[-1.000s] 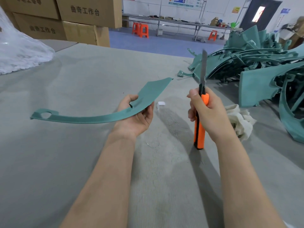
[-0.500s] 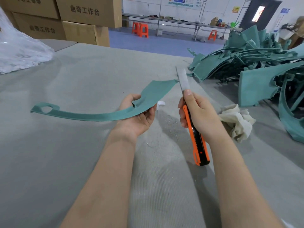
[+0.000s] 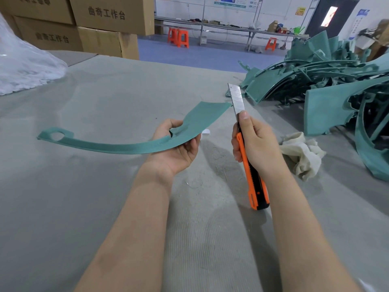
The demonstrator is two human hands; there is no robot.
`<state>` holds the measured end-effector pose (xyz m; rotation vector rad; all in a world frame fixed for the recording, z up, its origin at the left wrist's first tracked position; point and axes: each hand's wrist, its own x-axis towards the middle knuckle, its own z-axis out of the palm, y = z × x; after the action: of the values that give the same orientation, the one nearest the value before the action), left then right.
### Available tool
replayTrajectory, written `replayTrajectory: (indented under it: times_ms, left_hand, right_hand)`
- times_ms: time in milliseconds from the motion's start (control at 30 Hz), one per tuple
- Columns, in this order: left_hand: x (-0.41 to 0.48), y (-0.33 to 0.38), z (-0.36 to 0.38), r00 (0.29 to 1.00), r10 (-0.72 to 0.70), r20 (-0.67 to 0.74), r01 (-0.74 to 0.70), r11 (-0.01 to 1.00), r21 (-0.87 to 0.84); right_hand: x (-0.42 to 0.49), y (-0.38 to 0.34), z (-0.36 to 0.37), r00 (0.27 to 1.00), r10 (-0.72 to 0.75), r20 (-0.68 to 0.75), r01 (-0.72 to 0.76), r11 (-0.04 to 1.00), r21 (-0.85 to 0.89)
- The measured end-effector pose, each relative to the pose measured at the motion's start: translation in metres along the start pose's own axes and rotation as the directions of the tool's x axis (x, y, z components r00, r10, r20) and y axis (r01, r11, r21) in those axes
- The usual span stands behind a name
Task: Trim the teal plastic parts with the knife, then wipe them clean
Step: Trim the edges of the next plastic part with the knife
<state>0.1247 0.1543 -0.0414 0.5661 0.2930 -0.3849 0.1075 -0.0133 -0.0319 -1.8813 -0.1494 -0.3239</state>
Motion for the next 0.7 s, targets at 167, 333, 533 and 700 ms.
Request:
replayTrajectory:
  times_ms: [167,333,533,700]
  left_hand:
    - [-0.0002,-0.0003,0.0000,1.000,-0.006,-0.008,0.006,1.000,0.004]
    - [-0.0002,0.0007,-0.0004,1.000,-0.028,0.002,0.028,0.999,0.020]
    - [-0.0012,0.0011,-0.0001,0.998,-0.055,-0.009,0.055,0.998,-0.008]
    - [-0.0020,0.0004,0.0003,0.998,-0.058,-0.018,0.057,0.998,-0.029]
  right_hand:
    - [-0.0008,0.0003,-0.0011,1.000,-0.008,-0.002,0.008,0.999,0.046]
    - [-0.0008,0.0002,-0.0012,1.000,-0.014,0.013,0.014,0.999,0.043]
    - [-0.0009,0.0005,-0.0014,0.999,-0.030,0.014,0.029,0.999,0.034]
    - [-0.0007,0.0007,-0.0017,0.999,-0.036,0.016,0.035,0.999,0.040]
